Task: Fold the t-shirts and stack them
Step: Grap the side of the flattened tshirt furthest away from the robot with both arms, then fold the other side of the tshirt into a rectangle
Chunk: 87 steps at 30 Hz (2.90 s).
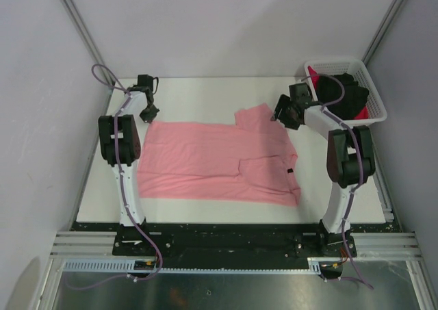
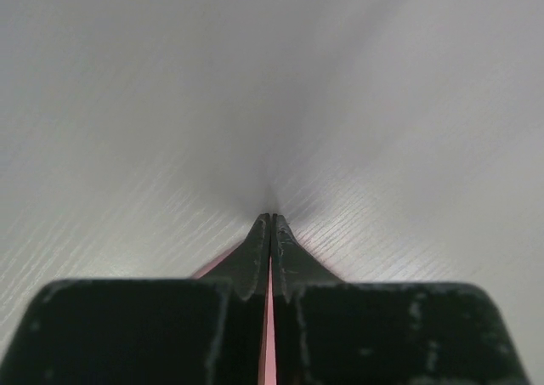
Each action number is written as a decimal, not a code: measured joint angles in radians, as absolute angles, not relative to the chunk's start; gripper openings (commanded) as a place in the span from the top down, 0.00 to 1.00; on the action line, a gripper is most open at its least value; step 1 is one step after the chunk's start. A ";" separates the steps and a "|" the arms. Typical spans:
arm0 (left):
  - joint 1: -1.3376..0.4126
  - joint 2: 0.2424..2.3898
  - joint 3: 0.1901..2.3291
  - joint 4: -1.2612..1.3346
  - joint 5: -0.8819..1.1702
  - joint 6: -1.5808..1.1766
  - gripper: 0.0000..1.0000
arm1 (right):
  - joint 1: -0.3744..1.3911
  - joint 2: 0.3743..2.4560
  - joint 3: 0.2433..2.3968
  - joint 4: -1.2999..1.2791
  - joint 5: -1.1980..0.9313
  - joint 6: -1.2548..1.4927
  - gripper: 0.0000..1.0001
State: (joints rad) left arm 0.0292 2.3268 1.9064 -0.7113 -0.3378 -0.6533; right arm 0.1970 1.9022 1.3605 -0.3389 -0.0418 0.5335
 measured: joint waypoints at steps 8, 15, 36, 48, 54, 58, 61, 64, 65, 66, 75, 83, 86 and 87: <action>0.029 2.326 1.906 -0.715 -0.350 -0.624 1.00 | 0.187 2.194 1.762 -0.381 0.033 0.446 0.33; 0.029 2.326 1.907 -0.718 -0.356 -0.600 1.00 | 0.188 2.416 2.063 -0.488 0.046 0.405 0.42; 0.029 2.326 1.907 -0.720 -0.354 -0.590 1.00 | 0.246 2.432 2.054 -0.545 0.087 0.407 0.88; 0.029 2.325 1.958 -0.726 -0.355 -0.565 1.00 | 0.237 2.427 2.143 -0.624 0.112 0.401 0.98; 0.029 2.319 1.990 -0.725 -0.355 -0.556 1.00 | 0.226 2.386 2.145 -0.626 0.112 0.390 0.99; 0.029 2.302 1.990 -0.726 -0.355 -0.549 1.00 | 0.226 2.328 2.111 -0.614 0.114 0.390 0.99; 0.029 2.281 1.990 -0.728 -0.355 -0.548 1.00 | 0.227 2.248 2.029 -0.600 0.117 0.391 0.99; 0.029 2.247 1.974 -0.724 -0.356 -0.549 1.00 | 0.229 2.161 1.928 -0.574 0.117 0.392 0.99; 0.029 2.231 1.959 -0.723 -0.356 -0.549 1.00 | 0.231 2.121 1.874 -0.558 0.117 0.394 0.99; 0.029 2.212 1.940 -0.722 -0.356 -0.549 1.00 | 0.233 2.088 1.832 -0.551 0.117 0.397 0.99; 0.033 2.045 1.682 -0.708 -0.357 -0.561 1.00 | 0.250 1.840 1.476 -0.503 0.121 0.443 1.00; 0.056 1.942 1.468 -0.697 -0.352 -0.603 1.00 | 0.296 1.705 1.255 -0.488 0.132 0.478 1.00; 0.060 1.933 1.442 -0.692 -0.351 -0.605 1.00 | 0.313 1.703 1.211 -0.488 0.133 0.481 1.00; 0.060 1.932 1.438 -0.691 -0.351 -0.606 1.00 | 0.314 1.703 1.200 -0.490 0.134 0.482 1.00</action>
State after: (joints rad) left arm 0.0601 1.9320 1.4376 -0.6907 -0.3511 -0.6056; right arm 0.3138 1.7027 1.1999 -0.4900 0.1337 0.4816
